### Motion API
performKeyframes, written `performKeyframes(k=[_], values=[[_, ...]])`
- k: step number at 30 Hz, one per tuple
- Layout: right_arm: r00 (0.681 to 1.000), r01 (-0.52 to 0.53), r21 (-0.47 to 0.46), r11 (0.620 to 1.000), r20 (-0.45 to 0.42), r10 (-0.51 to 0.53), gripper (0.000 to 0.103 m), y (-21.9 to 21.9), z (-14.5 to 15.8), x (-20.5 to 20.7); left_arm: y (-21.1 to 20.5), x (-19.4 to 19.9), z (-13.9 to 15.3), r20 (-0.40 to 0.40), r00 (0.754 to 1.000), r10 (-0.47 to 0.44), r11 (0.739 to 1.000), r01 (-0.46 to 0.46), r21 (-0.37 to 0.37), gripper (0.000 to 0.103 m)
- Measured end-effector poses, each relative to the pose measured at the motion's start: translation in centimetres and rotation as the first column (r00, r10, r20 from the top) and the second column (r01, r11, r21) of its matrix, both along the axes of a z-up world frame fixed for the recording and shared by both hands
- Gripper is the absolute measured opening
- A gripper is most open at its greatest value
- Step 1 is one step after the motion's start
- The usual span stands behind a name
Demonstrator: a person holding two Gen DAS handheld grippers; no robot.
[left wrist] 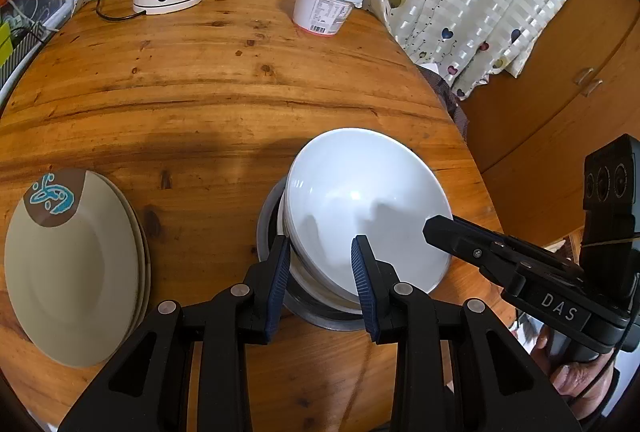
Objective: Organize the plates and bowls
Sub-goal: 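Carry the white bowls with both tools and lower them onto the nested bowls, then settle the white bowls into the steel bowl with both tools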
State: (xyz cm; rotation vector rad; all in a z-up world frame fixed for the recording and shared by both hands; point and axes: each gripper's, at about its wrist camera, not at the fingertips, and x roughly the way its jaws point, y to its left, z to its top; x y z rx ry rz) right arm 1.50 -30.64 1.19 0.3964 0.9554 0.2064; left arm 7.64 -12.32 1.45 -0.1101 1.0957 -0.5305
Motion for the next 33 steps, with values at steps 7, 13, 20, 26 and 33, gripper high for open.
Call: performKeyframes(k=[7, 13, 20, 26, 33], values=[[1.000, -0.004, 0.001, 1.000, -0.004, 0.004, 0.020, -0.1, -0.2, 0.0, -0.2, -0.2, 0.0, 0.010, 1.000, -0.004, 1.000, 0.004, 0.011, 0.033], [1.000, -0.006, 0.003, 1.000, -0.006, 0.006, 0.020, 0.0, -0.5, -0.1, -0.4, -0.3, 0.0, 0.021, 1.000, -0.010, 1.000, 0.010, 0.025, 0.033], [1.000, -0.011, 0.005, 1.000, -0.007, 0.011, 0.020, 0.1, -0.8, -0.1, -0.6, -0.5, 0.0, 0.050, 0.999, -0.016, 0.998, 0.013, 0.055, 0.033], [1.000, -0.014, 0.005, 1.000, -0.008, 0.014, 0.020, 0.1, -1.0, -0.2, -1.1, -0.7, -0.2, 0.061, 0.998, -0.021, 0.996, 0.016, 0.091, 0.033], [1.000, -0.019, 0.001, 1.000, -0.007, 0.019, 0.020, 0.1, -1.0, -0.3, -1.2, -0.8, -0.2, 0.073, 0.997, -0.030, 0.995, 0.022, 0.100, 0.036]])
